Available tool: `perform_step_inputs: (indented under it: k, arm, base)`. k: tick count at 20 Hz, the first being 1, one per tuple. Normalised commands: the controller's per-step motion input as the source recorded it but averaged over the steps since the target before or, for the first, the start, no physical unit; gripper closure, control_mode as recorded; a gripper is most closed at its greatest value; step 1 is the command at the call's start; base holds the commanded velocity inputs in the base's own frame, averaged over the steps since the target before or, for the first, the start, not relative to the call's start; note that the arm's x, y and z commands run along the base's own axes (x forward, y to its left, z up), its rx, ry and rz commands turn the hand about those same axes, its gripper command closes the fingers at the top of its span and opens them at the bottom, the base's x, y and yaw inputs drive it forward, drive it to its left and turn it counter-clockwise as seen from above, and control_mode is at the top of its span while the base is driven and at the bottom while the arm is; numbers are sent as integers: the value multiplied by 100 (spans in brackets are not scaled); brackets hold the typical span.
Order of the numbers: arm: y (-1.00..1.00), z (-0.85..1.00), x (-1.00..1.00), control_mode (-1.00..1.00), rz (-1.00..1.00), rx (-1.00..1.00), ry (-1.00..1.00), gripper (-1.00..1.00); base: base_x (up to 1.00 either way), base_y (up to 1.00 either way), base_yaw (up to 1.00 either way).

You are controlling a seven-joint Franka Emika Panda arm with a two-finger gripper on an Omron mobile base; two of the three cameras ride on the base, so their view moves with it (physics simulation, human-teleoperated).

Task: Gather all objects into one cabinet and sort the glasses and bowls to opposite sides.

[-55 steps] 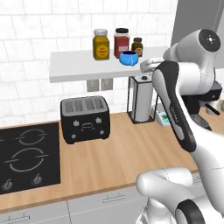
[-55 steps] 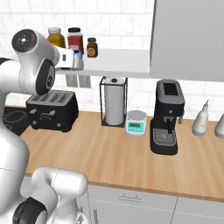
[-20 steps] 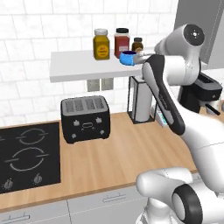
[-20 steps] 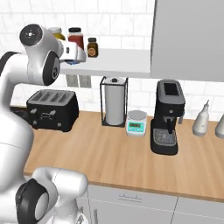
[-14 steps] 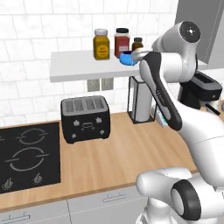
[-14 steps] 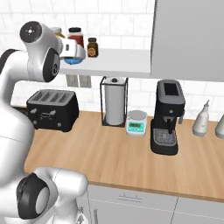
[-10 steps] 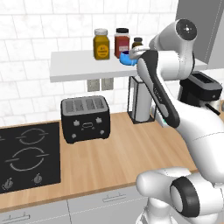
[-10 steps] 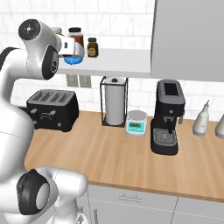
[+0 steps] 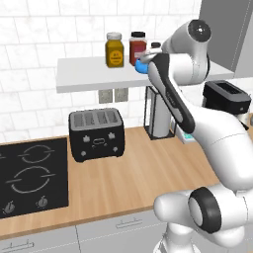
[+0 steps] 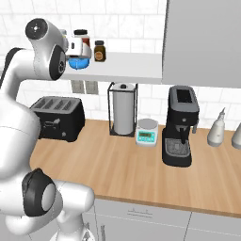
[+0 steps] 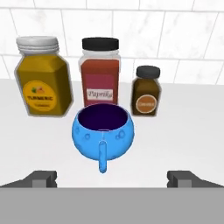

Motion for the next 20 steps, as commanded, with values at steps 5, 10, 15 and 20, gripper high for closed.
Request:
perform_step_inputs:
  k: [5, 10, 15, 20]
  arm:
    - [0, -24, 23, -100, 0, 0, 0, -100]
    - [1, -28, 1, -100, 0, -1, 0, -100]
    - [4, -13, 1, -100, 0, 0, 0, -100]
    - [6, -3, 15, -100, 0, 0, 0, -100]
  base:
    - [0, 0, 0]
    - [0, 0, 0]
    - [0, 0, 0]
    - [0, 0, 0]
